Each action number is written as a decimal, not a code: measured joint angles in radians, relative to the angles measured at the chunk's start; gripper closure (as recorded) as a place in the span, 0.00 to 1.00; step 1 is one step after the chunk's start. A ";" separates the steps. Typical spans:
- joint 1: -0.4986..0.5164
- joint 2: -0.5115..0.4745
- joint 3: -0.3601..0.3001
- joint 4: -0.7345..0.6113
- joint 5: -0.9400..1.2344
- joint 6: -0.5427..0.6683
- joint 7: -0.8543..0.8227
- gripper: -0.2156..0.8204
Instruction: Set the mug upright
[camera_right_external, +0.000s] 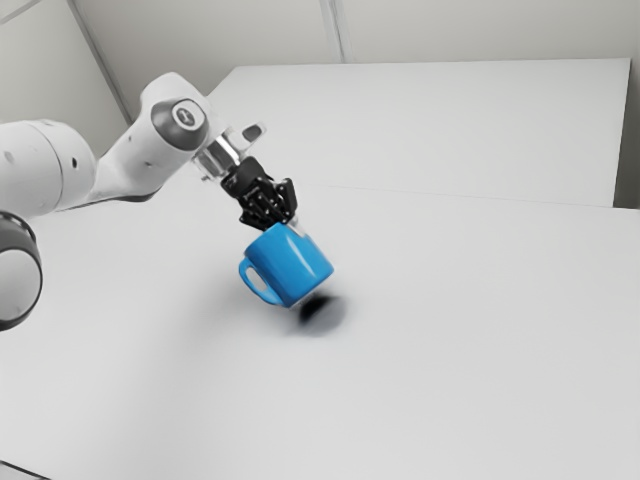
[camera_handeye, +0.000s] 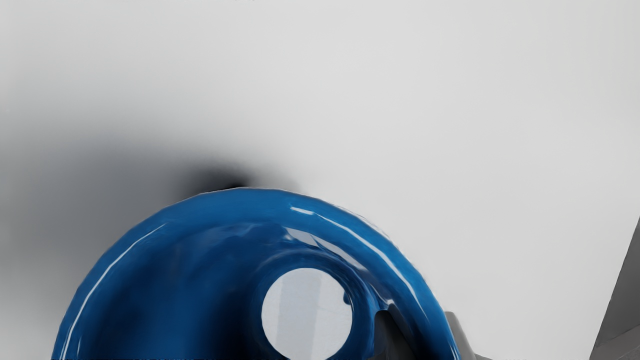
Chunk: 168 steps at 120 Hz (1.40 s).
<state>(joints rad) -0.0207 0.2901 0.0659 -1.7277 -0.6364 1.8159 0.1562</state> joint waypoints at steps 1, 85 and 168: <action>-0.003 -0.007 0.000 -0.005 0.014 0.003 -0.001 0.96; -0.055 -0.267 -0.109 -0.333 0.678 0.301 -0.193 0.97; -0.053 -0.228 -0.112 -0.353 0.677 0.358 -0.318 0.49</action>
<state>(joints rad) -0.0741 0.0626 -0.0462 -2.0812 0.0405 2.1739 -0.1613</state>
